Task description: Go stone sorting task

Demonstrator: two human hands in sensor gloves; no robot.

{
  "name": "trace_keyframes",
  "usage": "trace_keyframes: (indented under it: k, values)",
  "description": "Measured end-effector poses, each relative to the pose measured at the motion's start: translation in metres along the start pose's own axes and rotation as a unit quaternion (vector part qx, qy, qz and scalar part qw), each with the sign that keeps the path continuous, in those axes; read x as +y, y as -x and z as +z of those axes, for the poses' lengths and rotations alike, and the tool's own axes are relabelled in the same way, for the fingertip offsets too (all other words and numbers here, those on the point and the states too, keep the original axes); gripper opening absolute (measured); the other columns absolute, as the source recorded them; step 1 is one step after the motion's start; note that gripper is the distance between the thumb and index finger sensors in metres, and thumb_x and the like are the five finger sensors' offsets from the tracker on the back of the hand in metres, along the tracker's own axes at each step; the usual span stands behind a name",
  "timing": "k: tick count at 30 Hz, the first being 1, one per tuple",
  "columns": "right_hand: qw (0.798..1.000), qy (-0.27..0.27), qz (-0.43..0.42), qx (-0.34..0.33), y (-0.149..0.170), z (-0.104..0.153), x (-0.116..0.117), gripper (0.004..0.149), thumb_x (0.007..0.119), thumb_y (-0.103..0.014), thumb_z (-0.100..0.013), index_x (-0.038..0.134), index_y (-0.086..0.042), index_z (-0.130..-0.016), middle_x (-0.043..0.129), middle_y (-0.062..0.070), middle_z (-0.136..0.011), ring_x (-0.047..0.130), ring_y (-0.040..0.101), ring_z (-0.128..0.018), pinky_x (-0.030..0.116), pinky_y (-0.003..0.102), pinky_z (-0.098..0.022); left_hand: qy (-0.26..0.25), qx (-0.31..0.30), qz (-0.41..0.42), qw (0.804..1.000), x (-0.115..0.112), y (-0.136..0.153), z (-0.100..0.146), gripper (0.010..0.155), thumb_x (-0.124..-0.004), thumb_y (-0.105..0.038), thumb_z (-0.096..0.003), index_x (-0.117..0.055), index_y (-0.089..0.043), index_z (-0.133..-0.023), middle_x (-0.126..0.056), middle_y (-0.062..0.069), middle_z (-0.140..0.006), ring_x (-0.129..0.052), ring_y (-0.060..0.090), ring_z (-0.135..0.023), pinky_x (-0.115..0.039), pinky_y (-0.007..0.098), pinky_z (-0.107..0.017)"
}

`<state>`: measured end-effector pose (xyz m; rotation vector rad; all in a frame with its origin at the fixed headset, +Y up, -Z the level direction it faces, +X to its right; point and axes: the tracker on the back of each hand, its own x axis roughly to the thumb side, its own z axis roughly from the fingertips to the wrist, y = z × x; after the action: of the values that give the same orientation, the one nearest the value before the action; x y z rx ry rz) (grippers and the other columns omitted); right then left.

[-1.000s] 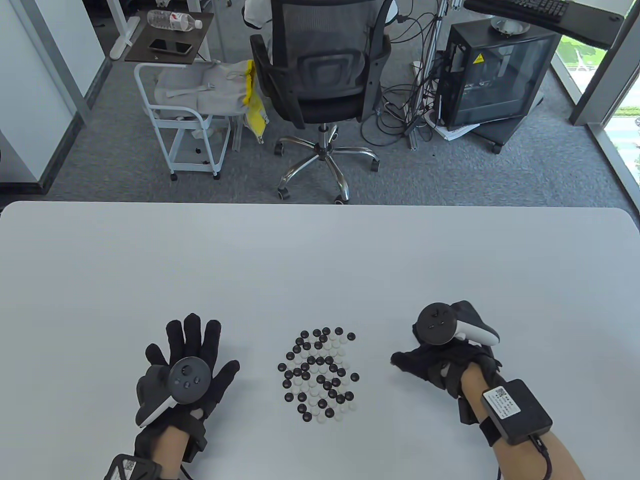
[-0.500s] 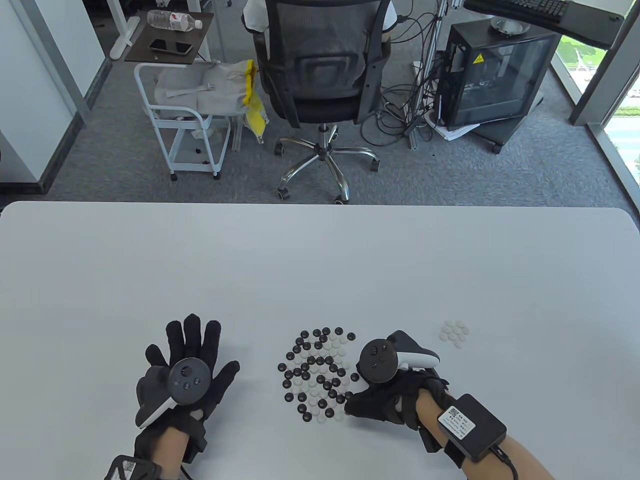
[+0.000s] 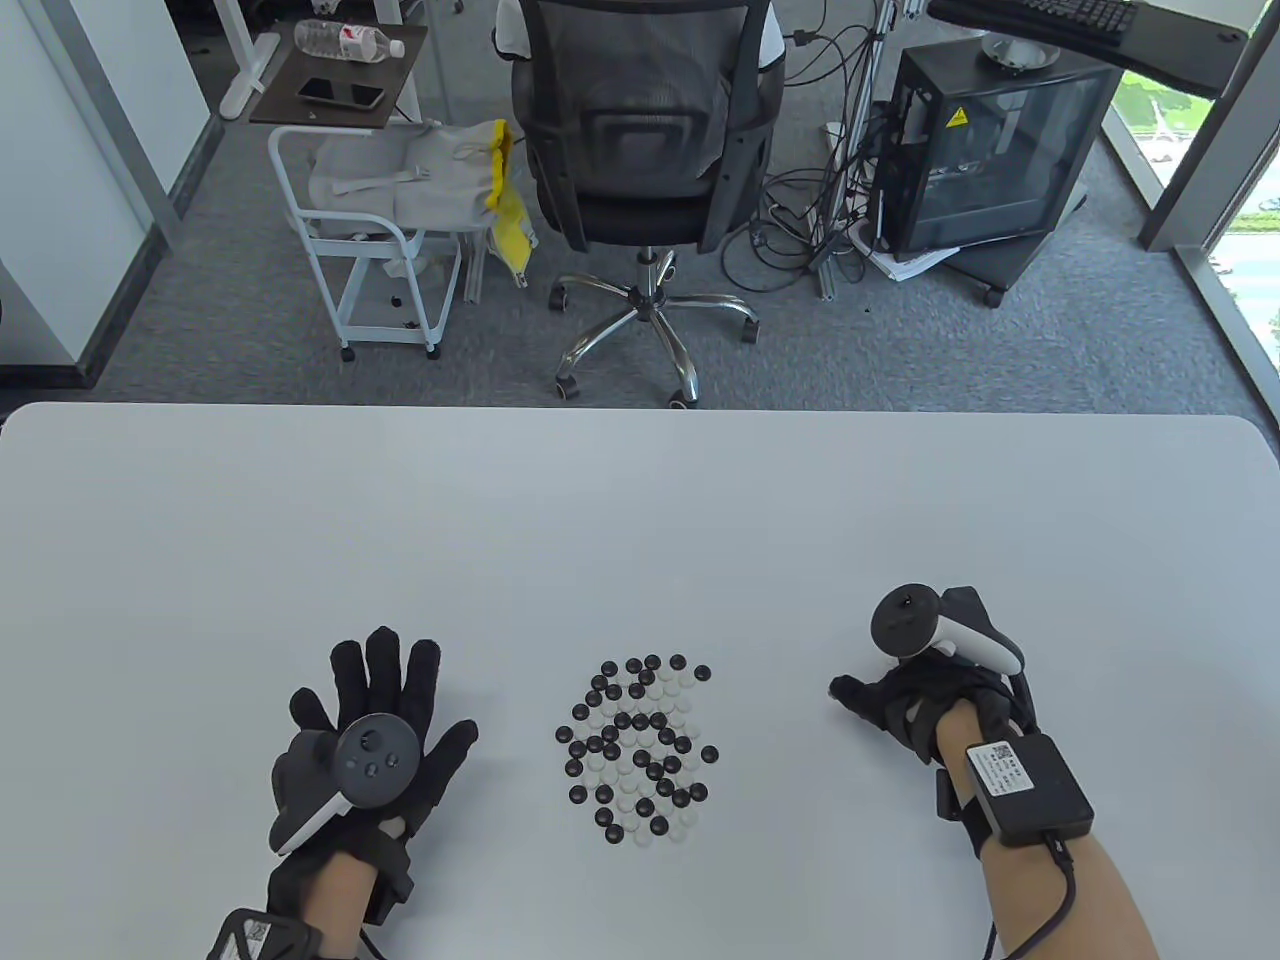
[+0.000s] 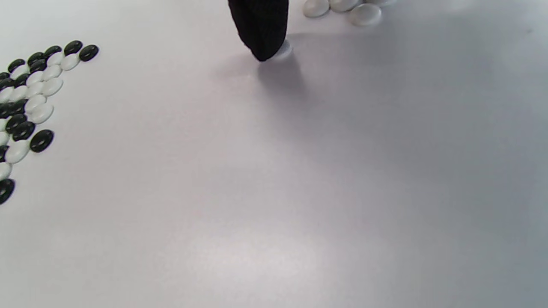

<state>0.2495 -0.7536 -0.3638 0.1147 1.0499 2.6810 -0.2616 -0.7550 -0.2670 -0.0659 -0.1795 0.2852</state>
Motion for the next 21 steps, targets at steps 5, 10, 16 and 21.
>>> trace_keyframes:
  k: [5, 10, 16, 21]
  values:
    - [1.0, 0.022, -0.001, 0.021, 0.011, 0.0, -0.004, 0.07, 0.05, -0.05, -0.061, 0.071, -0.006, -0.111, 0.012, 0.045, -0.114, -0.001, 0.073, -0.091, 0.016, 0.093, -0.055, 0.004, 0.0, -0.003, 1.0, -0.001, -0.001, 0.0, 0.084, -0.059, -0.059, -0.0632, -0.015, -0.016, -0.121, -0.001, 0.03, -0.123, 0.003, 0.059, -0.106, -0.006, 0.086, -0.055]
    - [0.999, 0.034, -0.005, 0.037, 0.019, -0.001, -0.007, 0.069, 0.05, -0.05, -0.061, 0.07, -0.006, -0.111, 0.012, 0.045, -0.114, -0.001, 0.072, -0.091, 0.015, 0.093, -0.055, 0.003, 0.001, -0.001, 1.0, 0.0, 0.0, 0.0, 0.084, -0.059, -0.059, -0.0633, -0.015, -0.016, -0.121, -0.001, 0.03, -0.123, 0.003, 0.059, -0.106, -0.006, 0.086, -0.055]
    - [0.999, 0.049, -0.018, 0.016, 0.015, 0.002, -0.012, 0.07, 0.05, -0.05, -0.061, 0.069, -0.005, -0.112, 0.012, 0.046, -0.114, -0.001, 0.073, -0.091, 0.015, 0.093, -0.055, 0.002, 0.0, -0.001, 1.0, 0.0, 0.0, 0.0, 0.084, -0.059, -0.059, -0.0633, -0.015, -0.016, -0.121, -0.001, 0.03, -0.123, 0.003, 0.059, -0.106, -0.006, 0.086, -0.055]
    - [0.998, 0.04, 0.001, -0.044, -0.021, 0.008, -0.013, 0.071, 0.05, -0.05, -0.061, 0.071, -0.004, -0.111, 0.013, 0.046, -0.114, -0.001, 0.073, -0.091, 0.016, 0.093, -0.055, 0.003, 0.001, -0.001, 1.0, 0.0, 0.0, -0.001, 0.084, -0.059, -0.059, -0.0632, -0.015, -0.016, -0.121, -0.001, 0.03, -0.123, 0.003, 0.059, -0.106, -0.006, 0.086, -0.055]
